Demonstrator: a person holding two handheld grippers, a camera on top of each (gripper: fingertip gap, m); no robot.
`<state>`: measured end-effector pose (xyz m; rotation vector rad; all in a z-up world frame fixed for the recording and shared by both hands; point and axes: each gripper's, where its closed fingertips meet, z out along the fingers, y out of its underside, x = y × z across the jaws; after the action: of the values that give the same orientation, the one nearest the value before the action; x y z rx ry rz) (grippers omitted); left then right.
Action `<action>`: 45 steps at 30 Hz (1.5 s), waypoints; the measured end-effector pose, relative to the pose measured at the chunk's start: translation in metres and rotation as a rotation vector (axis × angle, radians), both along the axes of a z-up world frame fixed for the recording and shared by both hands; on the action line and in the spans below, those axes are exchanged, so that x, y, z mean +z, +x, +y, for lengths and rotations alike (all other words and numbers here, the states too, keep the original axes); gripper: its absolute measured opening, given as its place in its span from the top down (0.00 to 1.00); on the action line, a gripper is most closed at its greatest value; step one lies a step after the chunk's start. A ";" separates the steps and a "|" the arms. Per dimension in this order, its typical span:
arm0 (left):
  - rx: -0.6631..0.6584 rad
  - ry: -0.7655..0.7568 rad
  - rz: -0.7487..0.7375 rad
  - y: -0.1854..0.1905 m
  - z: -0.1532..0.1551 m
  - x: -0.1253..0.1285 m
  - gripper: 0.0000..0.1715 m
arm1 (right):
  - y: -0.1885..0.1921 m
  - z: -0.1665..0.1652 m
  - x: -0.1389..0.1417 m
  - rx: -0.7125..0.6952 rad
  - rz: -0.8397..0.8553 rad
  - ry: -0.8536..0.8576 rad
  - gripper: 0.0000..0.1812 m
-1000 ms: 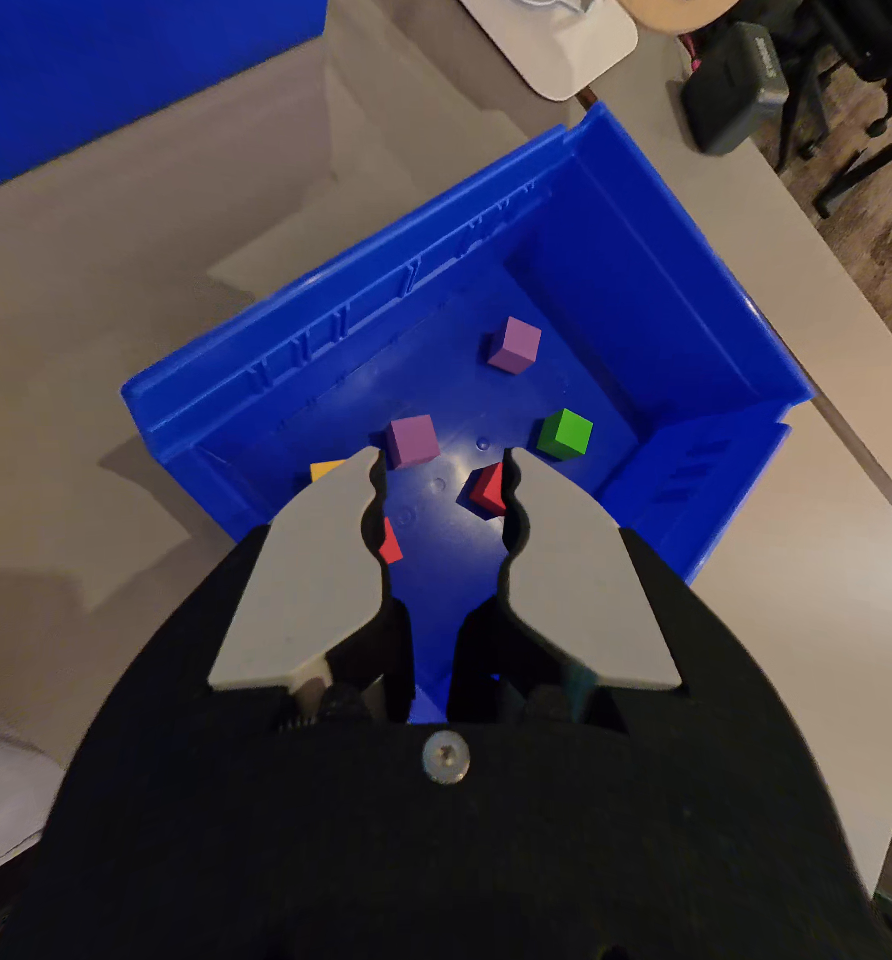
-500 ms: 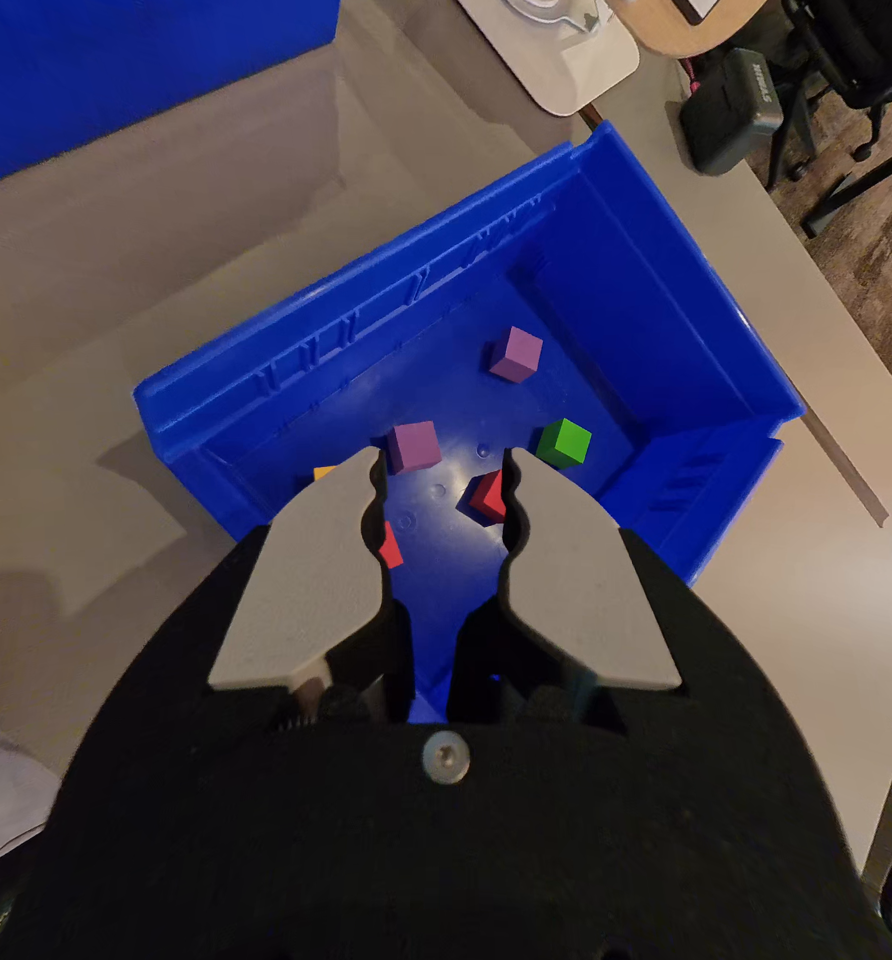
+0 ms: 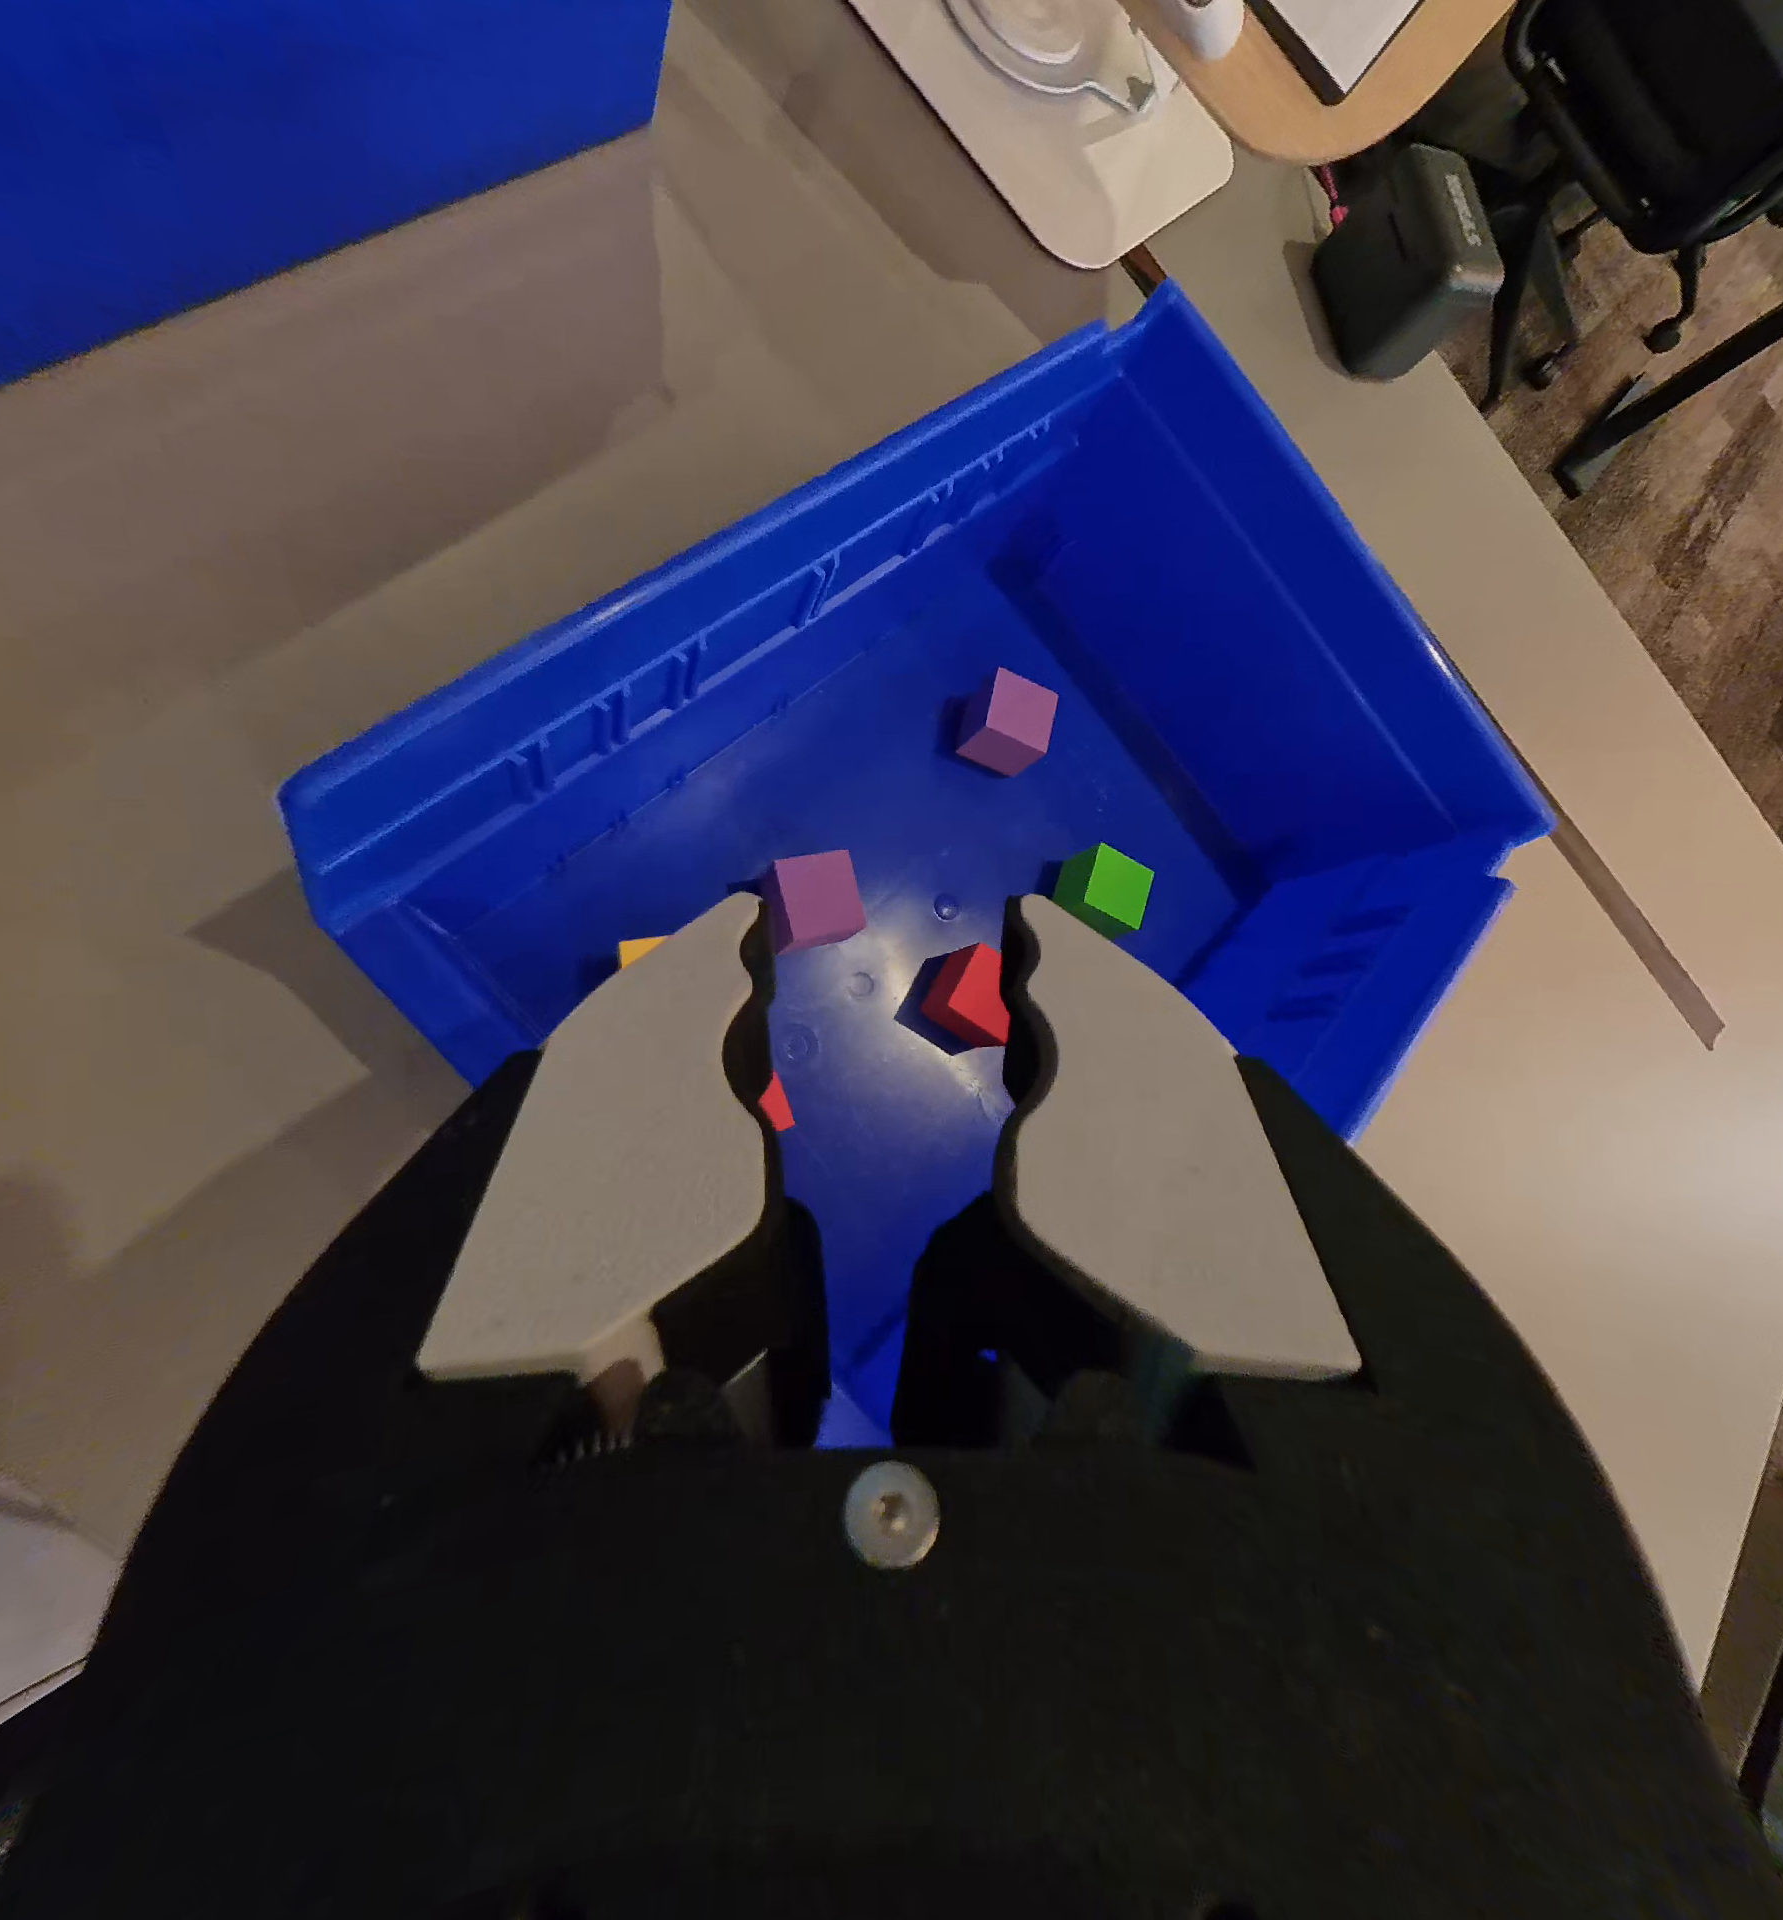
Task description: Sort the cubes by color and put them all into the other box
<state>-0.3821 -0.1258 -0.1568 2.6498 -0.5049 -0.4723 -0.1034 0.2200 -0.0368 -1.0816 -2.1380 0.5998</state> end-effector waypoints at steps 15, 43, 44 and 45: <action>0.296 0.621 -0.495 0.103 0.034 0.069 0.82 | -0.002 -0.072 0.024 0.225 0.118 -0.125 0.77; 0.368 0.824 -1.650 0.314 0.108 0.186 0.71 | 0.011 -0.233 0.071 0.612 0.558 -0.046 0.85; 0.362 0.853 -1.630 0.311 0.109 0.188 0.65 | 0.010 -0.222 0.076 0.598 0.562 -0.042 0.85; 0.354 0.902 -1.598 0.306 0.111 0.191 0.64 | 0.009 -0.208 0.081 0.577 0.555 -0.045 0.85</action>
<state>-0.0764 -0.0151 0.0343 3.2235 -0.1429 2.1031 -0.0948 0.0117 0.0441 -0.2383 -1.9141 1.0707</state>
